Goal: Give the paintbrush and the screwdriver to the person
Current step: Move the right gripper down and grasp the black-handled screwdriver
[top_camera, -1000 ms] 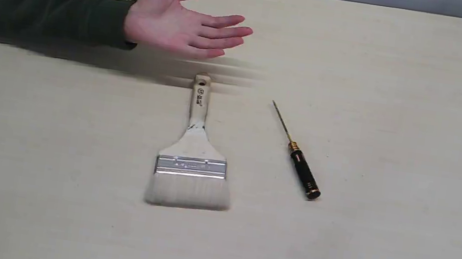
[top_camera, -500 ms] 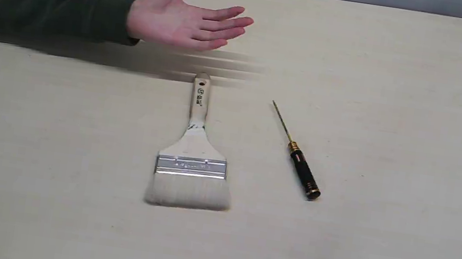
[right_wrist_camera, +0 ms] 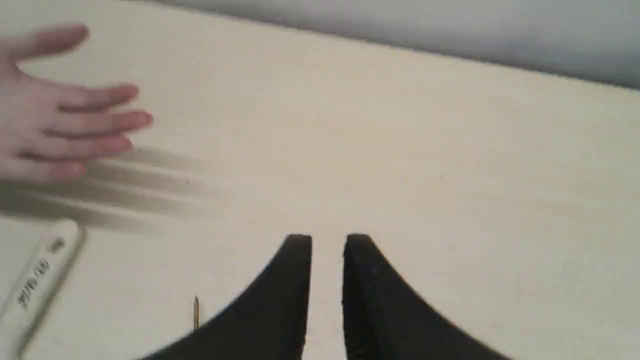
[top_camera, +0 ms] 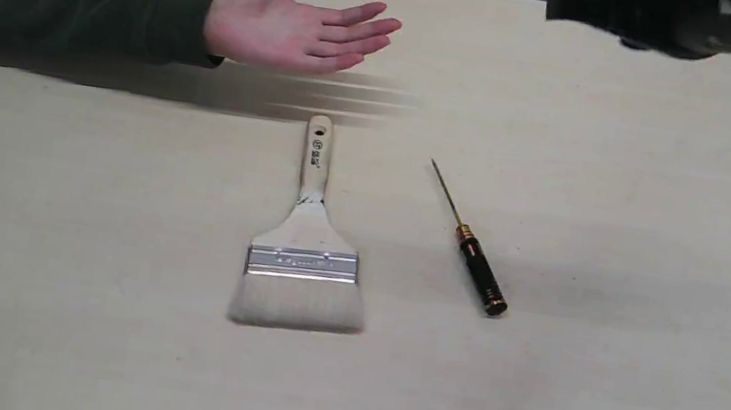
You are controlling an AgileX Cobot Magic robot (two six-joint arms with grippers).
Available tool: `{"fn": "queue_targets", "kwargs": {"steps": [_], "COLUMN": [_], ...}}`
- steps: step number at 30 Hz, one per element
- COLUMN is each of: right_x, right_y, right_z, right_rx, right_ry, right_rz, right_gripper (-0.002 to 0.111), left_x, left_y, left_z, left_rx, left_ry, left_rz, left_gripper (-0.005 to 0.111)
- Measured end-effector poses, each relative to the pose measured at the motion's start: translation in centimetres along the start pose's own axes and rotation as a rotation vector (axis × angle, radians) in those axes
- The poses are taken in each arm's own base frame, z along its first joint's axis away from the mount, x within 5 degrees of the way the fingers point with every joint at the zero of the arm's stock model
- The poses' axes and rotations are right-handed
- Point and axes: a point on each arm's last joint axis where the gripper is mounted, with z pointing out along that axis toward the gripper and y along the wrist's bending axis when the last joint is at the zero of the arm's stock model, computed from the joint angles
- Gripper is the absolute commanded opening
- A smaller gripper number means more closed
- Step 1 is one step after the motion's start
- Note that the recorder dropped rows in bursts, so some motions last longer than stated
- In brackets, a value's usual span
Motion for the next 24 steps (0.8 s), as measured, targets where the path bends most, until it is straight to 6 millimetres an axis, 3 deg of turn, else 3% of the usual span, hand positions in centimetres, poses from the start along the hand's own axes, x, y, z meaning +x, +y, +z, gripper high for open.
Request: {"fn": "queue_targets", "kwargs": {"steps": [6, 9, 15, 24], "right_x": [2.6, 3.9, 6.7, 9.2], "right_y": [1.0, 1.4, 2.6, 3.6], "right_z": [3.8, 5.3, 7.9, 10.2], "right_rx": [0.01, 0.001, -0.072, -0.143], "right_ry": [0.183, 0.273, 0.435, 0.553], "right_rz": [-0.036, -0.036, -0.031, -0.043], "right_gripper": [0.048, 0.054, 0.06, 0.06], "left_x": [0.0, 0.0, 0.0, 0.0], "left_y": [0.0, 0.0, 0.0, 0.0], "left_z": [0.0, 0.0, 0.0, 0.0], "left_rx": [0.0, 0.0, 0.0, 0.0], "left_ry": [0.0, 0.0, 0.0, 0.0], "left_rz": [0.0, 0.0, 0.0, 0.0], "left_gripper": [0.0, 0.0, 0.0, 0.0]}}
